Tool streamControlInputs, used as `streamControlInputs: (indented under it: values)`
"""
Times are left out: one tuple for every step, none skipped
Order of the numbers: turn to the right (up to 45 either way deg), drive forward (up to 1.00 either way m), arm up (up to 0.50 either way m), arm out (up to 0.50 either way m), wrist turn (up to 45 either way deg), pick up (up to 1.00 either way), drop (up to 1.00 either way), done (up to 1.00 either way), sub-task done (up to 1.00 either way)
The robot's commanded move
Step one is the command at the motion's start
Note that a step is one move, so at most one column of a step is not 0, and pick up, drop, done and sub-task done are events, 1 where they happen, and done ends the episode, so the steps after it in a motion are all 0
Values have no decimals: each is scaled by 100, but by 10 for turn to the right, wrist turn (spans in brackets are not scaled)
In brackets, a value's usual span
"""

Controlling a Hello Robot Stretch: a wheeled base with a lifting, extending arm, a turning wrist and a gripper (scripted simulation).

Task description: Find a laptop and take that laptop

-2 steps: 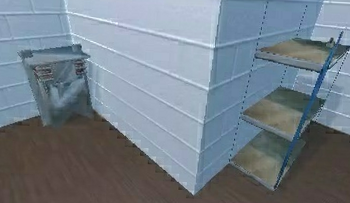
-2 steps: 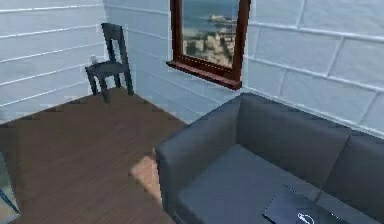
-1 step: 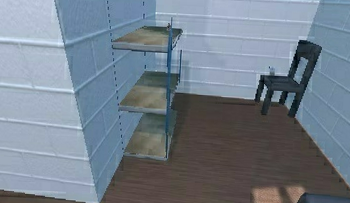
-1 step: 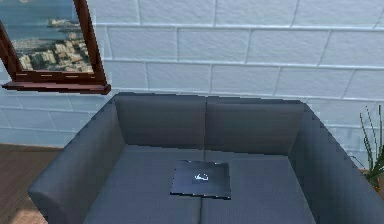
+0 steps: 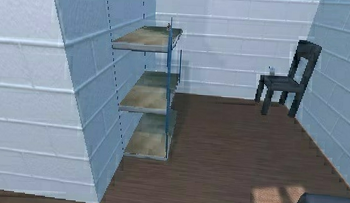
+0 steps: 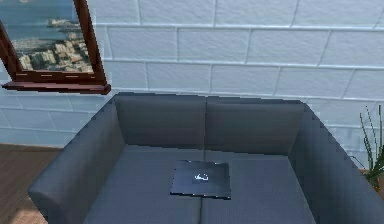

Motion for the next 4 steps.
streamControlInputs:
  values:
    - [0,0,0,44,0,0,0,0,0]
    - [0,0,0,0,450,0,0,0,0]
    - [0,0,0,0,450,0,0,0,0]
    - [0,0,0,0,450,0,0,0,0]
